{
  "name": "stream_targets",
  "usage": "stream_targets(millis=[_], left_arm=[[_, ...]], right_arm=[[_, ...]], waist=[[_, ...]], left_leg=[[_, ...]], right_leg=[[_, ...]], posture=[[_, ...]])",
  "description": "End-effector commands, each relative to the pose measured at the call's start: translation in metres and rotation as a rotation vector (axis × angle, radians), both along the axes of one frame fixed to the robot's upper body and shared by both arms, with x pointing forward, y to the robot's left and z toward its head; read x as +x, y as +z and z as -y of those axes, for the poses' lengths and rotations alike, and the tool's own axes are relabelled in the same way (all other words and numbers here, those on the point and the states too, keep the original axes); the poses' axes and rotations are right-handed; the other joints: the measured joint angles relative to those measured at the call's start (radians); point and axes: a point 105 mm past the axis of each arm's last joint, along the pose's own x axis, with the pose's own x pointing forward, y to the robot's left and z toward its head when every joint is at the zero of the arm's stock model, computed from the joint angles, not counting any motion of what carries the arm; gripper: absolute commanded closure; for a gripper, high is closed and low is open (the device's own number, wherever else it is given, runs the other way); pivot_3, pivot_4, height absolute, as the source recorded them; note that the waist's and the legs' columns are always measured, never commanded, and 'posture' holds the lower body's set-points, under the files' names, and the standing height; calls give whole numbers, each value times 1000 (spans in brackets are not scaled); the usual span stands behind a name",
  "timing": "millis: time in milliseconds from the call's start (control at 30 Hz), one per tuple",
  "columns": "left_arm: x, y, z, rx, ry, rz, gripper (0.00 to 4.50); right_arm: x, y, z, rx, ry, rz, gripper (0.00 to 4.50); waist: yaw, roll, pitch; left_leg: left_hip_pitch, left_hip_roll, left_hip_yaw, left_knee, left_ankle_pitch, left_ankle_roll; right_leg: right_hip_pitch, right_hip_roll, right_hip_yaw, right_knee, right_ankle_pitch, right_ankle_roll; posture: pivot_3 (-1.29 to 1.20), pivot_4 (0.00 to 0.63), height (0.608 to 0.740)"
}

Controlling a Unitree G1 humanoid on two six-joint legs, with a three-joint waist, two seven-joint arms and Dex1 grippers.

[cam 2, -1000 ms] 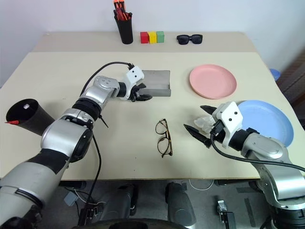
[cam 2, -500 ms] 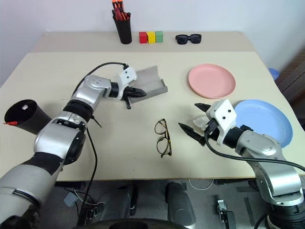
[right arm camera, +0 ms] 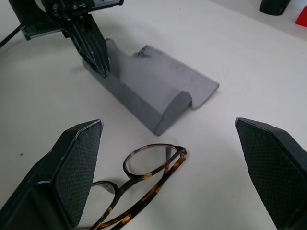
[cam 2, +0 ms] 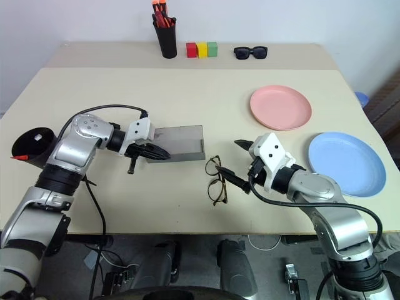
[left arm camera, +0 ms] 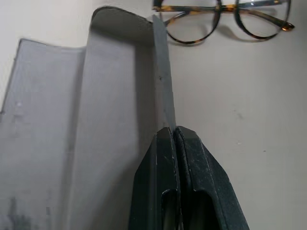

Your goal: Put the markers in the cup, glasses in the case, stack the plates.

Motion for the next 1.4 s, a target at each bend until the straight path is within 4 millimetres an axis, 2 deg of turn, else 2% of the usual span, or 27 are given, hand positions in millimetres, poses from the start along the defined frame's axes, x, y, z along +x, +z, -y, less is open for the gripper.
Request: stream_targets(millis=[33,133,167,233,367,433,500,667,800,900,1000,1233,1333,1400], left_arm=[[2,7,3,-7,-3,28,3609],[5,10,3,4,-9,91,2113],[6,12,3,-6,-10,112,1776],[10,20,4,-49,1,150,1776],[17,51,12,-235,56,271,1776],[10,59,14,-309,64,303,1776],[-6,61,17,-377,36,330,1776],[-48,42,17,-459,34,314,1776],[-73,21,10,-454,58,263,1776],[-86,13,7,-450,79,214,1776],[-93,7,3,-437,101,184,1776],[-94,5,-4,-427,159,175,1776],[-94,4,-6,-423,177,175,1716],[-94,3,-7,-419,186,176,1716]], right_arm=[[0,5,-2,8,9,11,0],[-1,4,-2,27,-1,-22,0],[-2,3,-1,38,-7,-39,0],[-2,3,0,53,-24,-70,0],[-2,-7,6,10,-95,-181,0],[-3,-13,7,21,-106,-250,0],[-5,-14,6,49,-106,-298,0],[-9,-20,1,114,-111,-442,0],[-3,-24,0,152,-147,-531,0],[-1,-26,-5,164,-141,-583,0],[0,-28,-10,175,-135,-620,0],[7,-37,-13,182,-173,-681,0],[9,-40,-13,184,-188,-700,791],[9,-40,-14,186,-191,-706,1744]], waist=[[-1,0,0],[-1,0,0],[-1,0,0],[0,0,0],[1,0,0],[0,0,0],[-3,1,-1],[-8,3,-2],[-1,3,-2],[1,3,-1],[-2,3,-1],[-4,3,-1],[-5,3,-1],[-5,3,-1]], left_leg=[[0,0,0,0,0,0],[0,0,0,1,0,0],[0,0,0,1,0,0],[0,0,0,1,0,0],[0,0,0,2,0,0],[-1,1,0,2,0,1],[-1,1,0,2,-1,1],[1,3,0,2,-2,4],[2,4,1,3,-2,4],[5,4,1,4,-2,4],[5,4,2,4,-2,4],[5,3,2,4,-2,4],[5,3,2,3,-2,4],[5,3,3,3,-2,4]], right_leg=[[0,0,0,0,0,0],[0,0,0,0,0,0],[0,0,0,0,0,0],[0,0,0,0,0,0],[0,0,0,1,0,0],[0,0,0,1,0,0],[0,0,0,1,0,0],[0,-1,2,3,0,0],[2,0,1,2,0,-1],[6,0,1,0,-2,-5],[7,-1,2,-1,-2,-5],[7,0,1,-1,-2,-5],[6,0,1,-1,-2,-5],[6,0,1,-2,-2,-5]], posture=[[0,150,740],[0,150,740],[0,150,740],[0,150,740],[0,150,740],[0,150,740],[0,150,740],[0,150,740],[0,150,740],[0,150,740],[0,150,740],[0,150,740],[0,150,740],[0,150,740]])
